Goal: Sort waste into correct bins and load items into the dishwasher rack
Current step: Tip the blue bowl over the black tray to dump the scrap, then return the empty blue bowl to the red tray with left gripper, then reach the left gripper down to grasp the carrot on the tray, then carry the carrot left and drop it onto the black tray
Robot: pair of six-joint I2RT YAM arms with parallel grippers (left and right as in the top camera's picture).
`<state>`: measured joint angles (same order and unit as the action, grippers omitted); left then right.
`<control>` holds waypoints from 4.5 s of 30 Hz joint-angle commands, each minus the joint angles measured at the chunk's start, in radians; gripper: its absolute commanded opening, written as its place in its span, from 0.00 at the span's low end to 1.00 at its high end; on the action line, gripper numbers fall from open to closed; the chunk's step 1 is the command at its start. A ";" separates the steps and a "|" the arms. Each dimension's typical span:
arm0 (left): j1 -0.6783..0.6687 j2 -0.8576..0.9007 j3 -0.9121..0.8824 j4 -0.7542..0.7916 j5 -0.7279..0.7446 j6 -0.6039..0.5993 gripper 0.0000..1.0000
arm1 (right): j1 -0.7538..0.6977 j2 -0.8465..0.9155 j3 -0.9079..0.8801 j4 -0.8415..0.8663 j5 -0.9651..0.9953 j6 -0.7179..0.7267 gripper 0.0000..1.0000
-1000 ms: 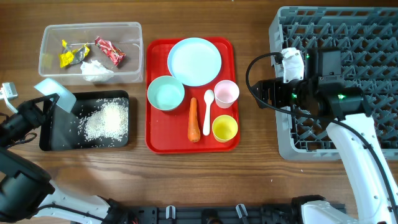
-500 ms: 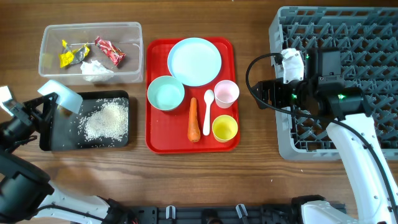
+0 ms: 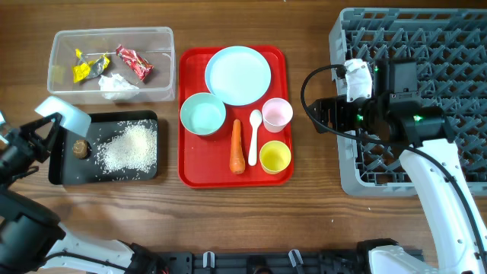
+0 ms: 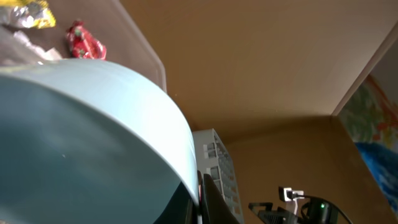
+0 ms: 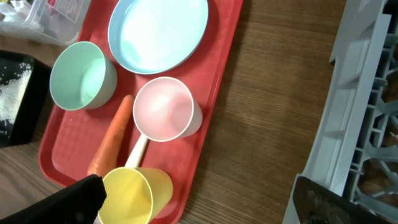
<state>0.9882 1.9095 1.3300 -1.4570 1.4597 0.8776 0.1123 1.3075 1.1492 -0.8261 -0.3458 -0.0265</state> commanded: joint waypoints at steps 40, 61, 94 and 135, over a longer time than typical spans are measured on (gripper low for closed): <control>-1.574 -0.126 -0.142 0.485 -1.457 -1.187 0.04 | -0.001 0.011 0.014 -0.006 0.009 0.027 1.00; -1.575 -0.121 0.032 0.477 -1.403 -1.204 0.56 | -0.001 0.011 0.014 0.002 0.009 0.027 1.00; -1.606 0.086 0.027 0.512 -1.375 -1.361 0.53 | -0.001 0.011 0.014 -0.006 0.012 0.027 1.00; -1.370 -0.012 0.309 0.112 -1.516 -1.273 0.05 | -0.001 0.011 0.014 -0.003 0.024 0.026 1.00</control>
<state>-0.4625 1.9369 1.6157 -1.3170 0.0120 -0.4057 0.1123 1.3075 1.1492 -0.8299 -0.3351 -0.0113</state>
